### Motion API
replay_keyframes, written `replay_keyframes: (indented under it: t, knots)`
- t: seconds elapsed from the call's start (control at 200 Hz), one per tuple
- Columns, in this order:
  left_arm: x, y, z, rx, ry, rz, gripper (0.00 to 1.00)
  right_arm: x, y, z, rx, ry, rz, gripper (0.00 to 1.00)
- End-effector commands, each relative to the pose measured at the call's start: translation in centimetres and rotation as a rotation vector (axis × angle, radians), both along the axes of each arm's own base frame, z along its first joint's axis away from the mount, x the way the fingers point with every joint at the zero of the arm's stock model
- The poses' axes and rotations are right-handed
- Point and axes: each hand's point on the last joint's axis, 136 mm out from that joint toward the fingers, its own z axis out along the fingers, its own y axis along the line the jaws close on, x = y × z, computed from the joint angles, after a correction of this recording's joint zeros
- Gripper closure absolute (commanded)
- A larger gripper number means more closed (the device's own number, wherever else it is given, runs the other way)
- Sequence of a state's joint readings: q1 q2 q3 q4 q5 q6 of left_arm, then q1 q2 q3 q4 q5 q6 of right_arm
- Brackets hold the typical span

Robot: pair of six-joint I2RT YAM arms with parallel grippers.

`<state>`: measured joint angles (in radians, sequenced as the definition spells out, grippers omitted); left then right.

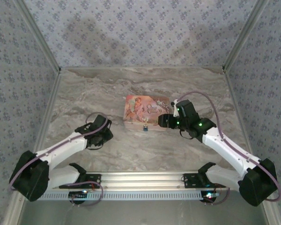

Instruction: Unlock the padlock with the key

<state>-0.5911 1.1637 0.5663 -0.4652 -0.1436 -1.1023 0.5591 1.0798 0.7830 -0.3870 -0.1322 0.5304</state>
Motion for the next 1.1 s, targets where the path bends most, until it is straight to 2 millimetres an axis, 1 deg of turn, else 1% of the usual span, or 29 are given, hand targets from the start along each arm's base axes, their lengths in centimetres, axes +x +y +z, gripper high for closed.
replay_keyframes:
  t: [0.0,0.085,0.17,0.245,0.395,0.5,0.575,0.675,0.75,0.859,0.894,0.939,0.969,1.094]
  knots:
    - [1.4,-0.9,0.3,-0.019,-0.011,0.045,0.59,-0.3,-0.5,0.0,-0.014,-0.003,-0.027,0.3]
    - [2.0,-1.2,-0.1,0.003,0.011,0.046,0.61,-0.5,-0.7,-0.1,-0.023,-0.005,-0.031,0.3]
    - [2.6,-2.0,-0.4,-0.007,0.022,0.043,0.61,-0.6,-1.0,-0.4,-0.029,-0.001,-0.035,0.3]
    - [2.9,-2.3,-0.8,-0.002,0.028,0.05,0.61,-0.8,-1.2,-0.5,-0.034,0.0,-0.036,0.3]
    - [3.3,-2.2,-1.5,0.028,0.049,0.071,0.58,-1.1,-1.5,-0.7,-0.035,0.004,-0.036,0.3]
    - [3.3,-2.1,-1.7,0.059,0.06,0.075,0.59,-1.2,-1.7,-0.7,-0.034,0.011,-0.037,0.3]
    - [3.3,-1.8,-1.9,0.08,0.071,0.08,0.62,-1.2,-1.8,-0.7,-0.032,0.009,-0.041,0.3]
    - [3.0,-1.4,-2.1,0.106,0.084,0.085,0.69,-1.2,-1.9,-0.5,-0.024,0.003,-0.045,0.3]
    - [2.7,-1.0,-2.3,0.12,0.089,0.09,0.76,-1.1,-1.9,-0.5,-0.021,-0.002,-0.05,0.3]
    - [2.4,-0.7,-2.2,0.124,0.09,0.085,0.79,-1.1,-1.9,-0.6,-0.02,0.001,-0.049,0.3]
    - [2.3,-0.6,-2.2,0.129,0.087,0.082,0.81,-1.1,-2.0,-0.7,-0.019,0.003,-0.05,0.3]
    - [2.2,-0.3,-2.1,0.135,0.085,0.083,0.87,-1.1,-2.0,-0.8,-0.017,0.003,-0.054,0.3]
    - [2.1,-0.2,-1.9,0.139,0.084,0.079,0.89,-1.0,-2.0,-0.8,-0.013,0.002,-0.055,0.3]
    - [2.2,-0.1,-0.4,0.14,0.061,0.055,0.89,-1.0,-1.9,-0.8,-0.011,0.005,-0.055,0.3]
